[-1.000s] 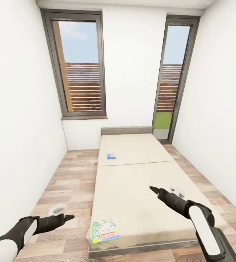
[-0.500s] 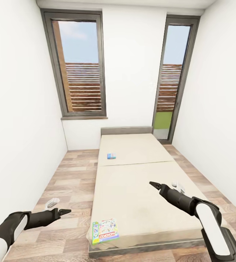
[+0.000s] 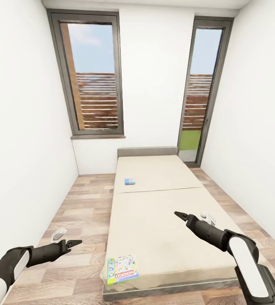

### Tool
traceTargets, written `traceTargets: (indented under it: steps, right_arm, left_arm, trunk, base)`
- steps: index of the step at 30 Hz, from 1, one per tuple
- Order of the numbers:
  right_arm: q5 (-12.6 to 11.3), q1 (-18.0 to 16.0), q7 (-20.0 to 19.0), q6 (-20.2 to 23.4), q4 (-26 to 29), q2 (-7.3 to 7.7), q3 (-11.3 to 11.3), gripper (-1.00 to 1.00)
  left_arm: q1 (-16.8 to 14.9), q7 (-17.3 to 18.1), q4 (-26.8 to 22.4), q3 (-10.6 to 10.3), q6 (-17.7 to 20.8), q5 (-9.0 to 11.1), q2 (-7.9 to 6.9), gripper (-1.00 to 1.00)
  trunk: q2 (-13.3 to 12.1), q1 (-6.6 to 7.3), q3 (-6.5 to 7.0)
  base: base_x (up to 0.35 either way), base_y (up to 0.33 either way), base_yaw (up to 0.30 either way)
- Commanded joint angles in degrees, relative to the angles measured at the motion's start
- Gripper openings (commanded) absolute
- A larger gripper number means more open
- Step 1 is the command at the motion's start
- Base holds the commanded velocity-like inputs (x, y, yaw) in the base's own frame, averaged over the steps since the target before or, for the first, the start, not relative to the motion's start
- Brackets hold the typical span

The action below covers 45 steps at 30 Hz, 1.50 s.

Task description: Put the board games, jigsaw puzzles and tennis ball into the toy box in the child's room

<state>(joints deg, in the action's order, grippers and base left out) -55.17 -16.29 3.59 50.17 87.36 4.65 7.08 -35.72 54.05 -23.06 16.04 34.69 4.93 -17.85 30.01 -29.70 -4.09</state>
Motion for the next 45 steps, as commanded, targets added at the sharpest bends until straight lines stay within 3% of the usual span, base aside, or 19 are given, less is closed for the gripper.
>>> traceTargets:
  steps: [1, 17, 45]
  right_arm:
    - [-0.48, -0.06, 0.37, 0.23, 0.02, -0.02, 0.06, 1.00]
    - [-0.48, -0.12, 0.44, 0.04, -1.88, -0.86, -0.40, 1.00]
    - [-1.27, -0.14, -0.22, -0.38, -1.96, -0.92, 0.14, 1.00]
  left_arm:
    - [-0.05, 0.13, 0.04, 0.24, 0.36, 0.20, -0.01, 1.00]
    - [-0.05, 0.32, 0.11, 0.72, 0.03, 0.26, -0.30, 1.00]
    - [0.03, 0.30, 0.12, 0.83, 0.00, 0.42, 0.05, 1.00]
  trunk:
    - [0.53, -0.25, -0.30]
    - [6.94, -3.77, -3.18]
    - [18.17, -9.92, -8.20]
  base:
    - [0.000, 0.000, 0.000]
    - [0.000, 0.000, 0.000]
    - [0.000, 0.000, 0.000]
